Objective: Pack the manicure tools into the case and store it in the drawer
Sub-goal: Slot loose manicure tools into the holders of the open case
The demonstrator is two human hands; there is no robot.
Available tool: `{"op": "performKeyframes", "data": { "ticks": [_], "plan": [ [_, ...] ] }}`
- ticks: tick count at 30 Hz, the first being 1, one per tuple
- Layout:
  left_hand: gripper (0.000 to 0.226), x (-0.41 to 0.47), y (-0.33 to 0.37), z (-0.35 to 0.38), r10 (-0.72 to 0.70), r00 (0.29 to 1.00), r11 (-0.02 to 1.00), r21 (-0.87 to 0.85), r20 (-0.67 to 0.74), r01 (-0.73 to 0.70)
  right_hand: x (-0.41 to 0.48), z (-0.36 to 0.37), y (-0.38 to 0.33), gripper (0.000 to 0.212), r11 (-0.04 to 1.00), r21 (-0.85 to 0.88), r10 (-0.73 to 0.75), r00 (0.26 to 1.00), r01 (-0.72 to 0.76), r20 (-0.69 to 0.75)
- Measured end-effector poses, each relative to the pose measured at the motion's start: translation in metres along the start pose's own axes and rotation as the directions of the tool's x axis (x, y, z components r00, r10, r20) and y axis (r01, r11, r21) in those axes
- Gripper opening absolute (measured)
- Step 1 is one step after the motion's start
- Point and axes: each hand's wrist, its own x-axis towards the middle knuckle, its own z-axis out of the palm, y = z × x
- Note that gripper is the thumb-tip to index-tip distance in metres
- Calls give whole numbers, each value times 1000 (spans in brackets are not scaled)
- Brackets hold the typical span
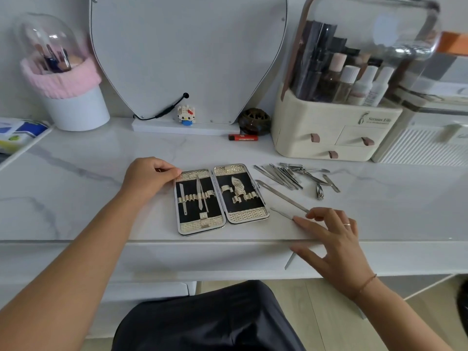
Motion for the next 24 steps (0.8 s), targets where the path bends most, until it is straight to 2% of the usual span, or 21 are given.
{"op": "performKeyframes", "data": {
  "ticks": [10, 15, 18, 21, 24],
  "plan": [
    [9, 0, 0, 1, 0, 1000, 1000, 0, -9, 0, -6, 10, -5, 24, 989, 97, -83, 963, 111, -256],
    [13, -1, -1, 1, 15, 1000, 1000, 4, -6, -14, -7, 8, -8, 25, 990, 111, -60, 965, 91, -256],
    [14, -2, -1, 1, 9, 1000, 1000, -5, -7, -9, -7, 4, -11, 25, 989, 127, -43, 978, 70, -205],
    [14, -2, 0, 1, 6, 1000, 1000, -11, -5, -6, -7, -5, -18, 10, 971, 223, 114, 988, -88, -108],
    [14, -2, 0, 1, 6, 1000, 1000, -9, -6, -6, -1, -18, -25, 13, 841, 413, 360, 931, -350, 57]
  ]
}}
